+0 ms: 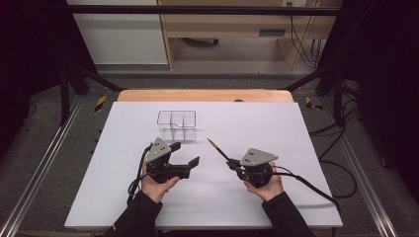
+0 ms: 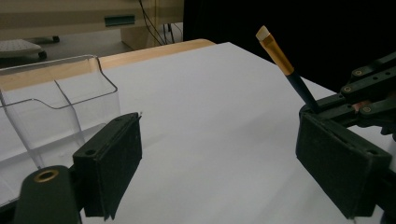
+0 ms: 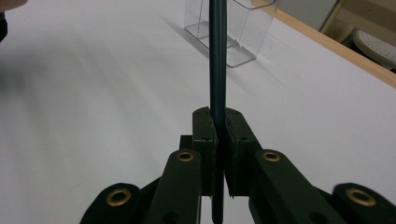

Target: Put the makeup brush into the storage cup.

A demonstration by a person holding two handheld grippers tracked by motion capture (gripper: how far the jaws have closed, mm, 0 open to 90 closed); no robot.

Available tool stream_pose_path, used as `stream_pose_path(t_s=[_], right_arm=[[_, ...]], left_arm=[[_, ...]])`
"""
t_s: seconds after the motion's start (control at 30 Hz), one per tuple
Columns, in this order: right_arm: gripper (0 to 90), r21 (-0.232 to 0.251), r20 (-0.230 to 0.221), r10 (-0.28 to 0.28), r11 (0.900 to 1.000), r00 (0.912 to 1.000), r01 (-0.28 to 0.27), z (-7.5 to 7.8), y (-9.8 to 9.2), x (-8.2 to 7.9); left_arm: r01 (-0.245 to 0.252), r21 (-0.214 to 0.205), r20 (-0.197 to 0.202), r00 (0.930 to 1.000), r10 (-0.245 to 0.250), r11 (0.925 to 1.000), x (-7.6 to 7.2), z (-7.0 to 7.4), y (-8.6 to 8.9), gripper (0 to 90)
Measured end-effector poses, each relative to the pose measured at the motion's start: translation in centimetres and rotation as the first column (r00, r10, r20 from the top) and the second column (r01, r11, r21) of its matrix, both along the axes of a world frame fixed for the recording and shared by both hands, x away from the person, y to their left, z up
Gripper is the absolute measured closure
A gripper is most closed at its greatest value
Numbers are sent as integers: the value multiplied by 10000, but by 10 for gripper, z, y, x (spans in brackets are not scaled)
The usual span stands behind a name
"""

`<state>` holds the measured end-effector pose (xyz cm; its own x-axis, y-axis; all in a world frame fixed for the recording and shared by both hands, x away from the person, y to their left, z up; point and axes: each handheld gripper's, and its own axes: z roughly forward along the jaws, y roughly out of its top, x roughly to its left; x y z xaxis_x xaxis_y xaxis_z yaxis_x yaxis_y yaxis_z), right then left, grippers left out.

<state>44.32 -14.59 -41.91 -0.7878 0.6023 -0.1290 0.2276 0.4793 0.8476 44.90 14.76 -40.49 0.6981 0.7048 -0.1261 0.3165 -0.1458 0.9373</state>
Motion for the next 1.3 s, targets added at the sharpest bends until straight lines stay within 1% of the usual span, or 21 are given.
stream_pose_path(t_s=[0.07, 0.17, 0.37, 0.53, 0.6, 0.67, 0.8, 0.97, 1.1, 1.3], right_arm=[[848, 66, -10, -36, 10000, 10000, 36, -1, 1, 0], [848, 97, 7, -115, 9999, 9999, 115, -2, 1, 0], [848, 187, -57, -149, 9997, 9999, 150, -3, 2, 1], [848, 172, 24, -191, 9997, 9998, 190, -4, 3, 0], [848, 229, 7, -205, 9995, 9998, 205, -5, 3, 0], [848, 327, -62, -236, 9992, 9997, 238, -6, 2, 1], [848, 383, 18, -274, 9989, 9996, 273, -6, 1, 1], [848, 434, 71, -306, 9986, 9995, 303, -6, 2, 0], [848, 495, 63, -335, 9982, 9994, 332, -6, 2, 0], [848, 579, 109, -351, 9977, 9993, 344, -6, 2, -1]], left_arm=[[-3, -122, -53, 10000, 2, 9999, 0, -1, -1, 138], [-43, -258, -16, 10000, 43, 9997, -2, -1, -3, 139], [-182, -669, 25, 9998, 184, 9976, -3, -1, -5, 145], [-142, -790, 79, 9999, 148, 9968, -5, -1, -8, 150], [-200, -860, 104, 9997, 210, 9961, -6, -1, -10, 150], [-178, -1078, 56, 9998, 186, 9940, -6, -1, -12, 153], [-254, -1316, 9, 9997, 258, 9910, -7, -1, -15, 156], [-276, -1428, 43, 9996, 285, 9894, -8, -1, -20, 157], [-259, -1739, -19, 9997, 260, 9844, -7, -1, -22, 159], [-282, -2053, -93, 9996, 268, 9783, -5, -1, -28, 164]])
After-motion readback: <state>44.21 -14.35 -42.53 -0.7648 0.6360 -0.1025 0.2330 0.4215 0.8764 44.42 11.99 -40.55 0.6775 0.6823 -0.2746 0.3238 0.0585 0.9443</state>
